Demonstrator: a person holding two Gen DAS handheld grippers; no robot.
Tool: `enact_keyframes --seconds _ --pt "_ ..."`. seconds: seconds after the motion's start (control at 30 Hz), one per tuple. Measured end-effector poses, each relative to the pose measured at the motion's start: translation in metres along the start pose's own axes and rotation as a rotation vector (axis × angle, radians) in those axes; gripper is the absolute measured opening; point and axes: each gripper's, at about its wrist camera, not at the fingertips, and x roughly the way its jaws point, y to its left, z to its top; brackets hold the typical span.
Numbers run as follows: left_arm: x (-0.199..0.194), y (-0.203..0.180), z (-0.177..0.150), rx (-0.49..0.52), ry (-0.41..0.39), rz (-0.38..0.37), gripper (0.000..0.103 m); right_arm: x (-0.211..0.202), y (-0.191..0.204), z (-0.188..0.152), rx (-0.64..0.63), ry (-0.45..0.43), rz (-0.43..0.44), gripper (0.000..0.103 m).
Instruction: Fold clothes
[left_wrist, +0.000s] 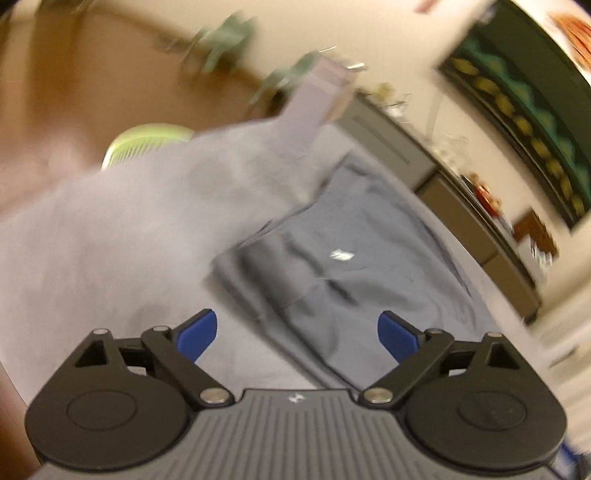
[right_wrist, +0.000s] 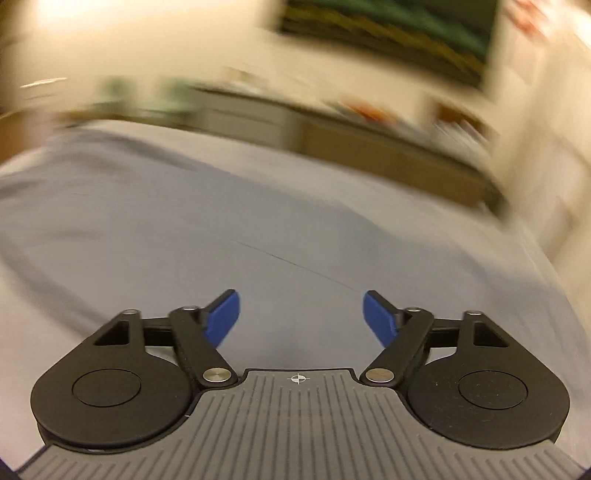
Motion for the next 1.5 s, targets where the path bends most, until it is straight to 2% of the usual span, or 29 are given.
enact_keyframes --seconds 0.03,0.1,0.2,0.3,0.37,0.4,0.43,0.47,0.53,0.6,0.63,0.67,0.7,0.77,0.8,0.87,0.9,0.93,1.0,1.03,1.13,1.23,1.4,1.47,1.5 --pt "0.003 0.009 0.003 -0.058 0.016 -0.013 0.097 0.001 0.042 0.014 -0.068 -0.025 0.078 0.090" --pt "0.009 0.019 0.005 -0.109 0.034 -0.045 0.097 0.007 0.120 0.039 -0.194 -0.066 0.209 0.090" --pt "0.016 0.032 0.009 -0.183 0.042 -0.091 0.097 0.033 0.212 0.066 -0.352 -0.089 0.318 0.090" --pt "0.023 0.044 0.013 -0.252 0.038 -0.154 0.098 0.069 0.270 0.078 -0.470 -0.054 0.378 0.086" --pt "0.028 0.047 0.015 -0.256 0.039 -0.183 0.099 0.090 0.290 0.084 -0.516 -0.015 0.396 0.068" --pt "0.031 0.046 0.015 -0.253 0.030 -0.200 0.100 0.098 0.292 0.087 -0.510 -0.005 0.411 0.050" --pt "0.034 0.046 0.016 -0.250 0.020 -0.217 0.100 0.105 0.288 0.091 -0.487 0.015 0.434 0.023" --pt "0.038 0.044 0.016 -0.246 0.009 -0.230 0.100 0.106 0.282 0.095 -0.462 0.027 0.455 0.014" --pt "0.044 0.038 0.015 -0.243 -0.015 -0.240 0.100 0.105 0.275 0.103 -0.415 0.033 0.492 0.005" --pt "0.048 0.030 0.015 -0.222 -0.051 -0.201 0.093 0.100 0.269 0.108 -0.374 0.038 0.529 0.002" --pt "0.049 0.026 0.015 -0.211 -0.069 -0.166 0.072 0.095 0.268 0.108 -0.360 0.040 0.546 0.000" --pt "0.051 0.024 0.016 -0.209 -0.069 -0.131 0.036 0.093 0.264 0.109 -0.352 0.049 0.567 0.000" --pt "0.054 0.024 0.016 -0.212 -0.058 -0.108 0.025 0.095 0.261 0.111 -0.347 0.060 0.580 0.000" --pt "0.056 0.028 0.015 -0.244 -0.053 -0.117 0.018 0.097 0.255 0.115 -0.339 0.088 0.605 0.001" --pt "0.053 0.025 0.014 -0.227 -0.064 -0.116 0.016 0.097 0.249 0.118 -0.327 0.103 0.622 0.004" --pt "0.041 0.002 0.011 -0.102 -0.132 -0.086 0.013 0.090 0.222 0.137 -0.247 0.074 0.612 0.029" --pt "0.035 -0.012 0.007 -0.027 -0.173 -0.071 0.013 0.085 0.207 0.147 -0.202 0.052 0.602 0.057" --pt "0.028 -0.026 0.004 0.047 -0.215 -0.055 0.013 0.080 0.192 0.157 -0.154 0.031 0.589 0.078" --pt "0.018 -0.057 -0.009 0.201 -0.291 -0.040 0.013 0.090 0.171 0.190 -0.116 0.023 0.544 0.093" --pt "0.015 -0.074 -0.017 0.278 -0.318 -0.040 0.013 0.098 0.169 0.207 -0.134 0.043 0.517 0.095" --pt "0.011 -0.115 -0.044 0.479 -0.386 -0.034 0.013 0.126 0.181 0.252 -0.237 0.130 0.454 0.097" --pt "0.014 -0.146 -0.071 0.654 -0.426 -0.018 0.013 0.162 0.223 0.269 -0.376 0.257 0.421 0.100" --pt "0.024 -0.171 -0.099 0.820 -0.438 -0.013 0.013 0.224 0.295 0.286 -0.604 0.468 0.345 0.099" --pt "0.026 -0.175 -0.107 0.872 -0.444 0.002 0.013 0.252 0.311 0.278 -0.672 0.557 0.245 0.080" --pt "0.026 -0.177 -0.109 0.886 -0.440 0.005 0.013 0.265 0.315 0.272 -0.699 0.598 0.211 0.057"
